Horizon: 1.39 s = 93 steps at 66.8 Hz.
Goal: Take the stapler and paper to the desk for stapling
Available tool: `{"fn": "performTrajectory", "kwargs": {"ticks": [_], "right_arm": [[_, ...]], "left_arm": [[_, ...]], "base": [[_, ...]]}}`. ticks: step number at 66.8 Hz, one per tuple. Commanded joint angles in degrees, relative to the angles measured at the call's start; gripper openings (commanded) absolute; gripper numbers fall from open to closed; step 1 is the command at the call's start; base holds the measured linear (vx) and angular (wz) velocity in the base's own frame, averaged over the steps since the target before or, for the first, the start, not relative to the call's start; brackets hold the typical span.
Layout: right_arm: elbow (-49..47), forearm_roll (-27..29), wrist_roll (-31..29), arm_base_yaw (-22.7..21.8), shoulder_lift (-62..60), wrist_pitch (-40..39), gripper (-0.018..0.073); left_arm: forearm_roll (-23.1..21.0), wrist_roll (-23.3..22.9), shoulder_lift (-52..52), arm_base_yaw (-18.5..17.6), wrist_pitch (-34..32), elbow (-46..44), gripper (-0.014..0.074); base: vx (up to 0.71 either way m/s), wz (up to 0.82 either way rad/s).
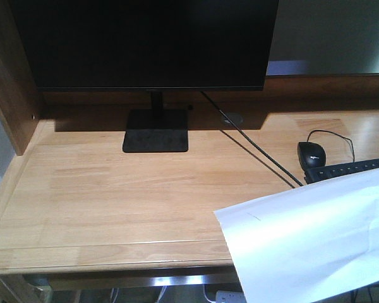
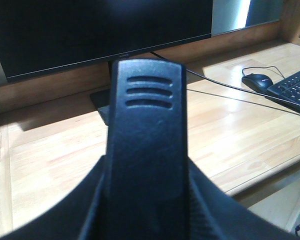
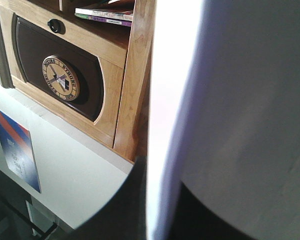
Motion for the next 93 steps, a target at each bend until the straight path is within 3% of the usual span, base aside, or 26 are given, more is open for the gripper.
{"fn": "performTrajectory", "kwargs": {"ticks": [1,62,73,80,93], "right_arm": [[-1.67,0.38,-0.16,0.05,0.23,-3.78,-0.0005],[-1.67,0.38,-0.16,0.05,0.23,-3.78,-0.0005],[-1.67,0.38,-0.16,0.05,0.23,-3.78,-0.0005],[-1.67,0.33,-0.16,0.05,0.23,-3.82,-0.0005],[-1.67,0.33,-0.16,0.05,0.23,-3.82,-0.0004]], "left_arm": [[-0.61,-0.15,0.67,-0.11,-6.68,-1.77,-0.0007],[-0.2,-0.15,0.67,-0.11,-8.22,-1.77,-0.0007],[-5.25,-1.62,2.42,-0.11,-12.94,-1.83,-0.0007],[-5.92,1.24,6.79,-0.11,-16.13,-3.35,-0.0007],[-7.82,14.35,21.37,-0.11,-13.84,-12.58,-0.0007]], "base": [[0.0,0.0],[0.0,0.0],[0.0,0.0],[0.0,0.0],[0.0,0.0]]}}
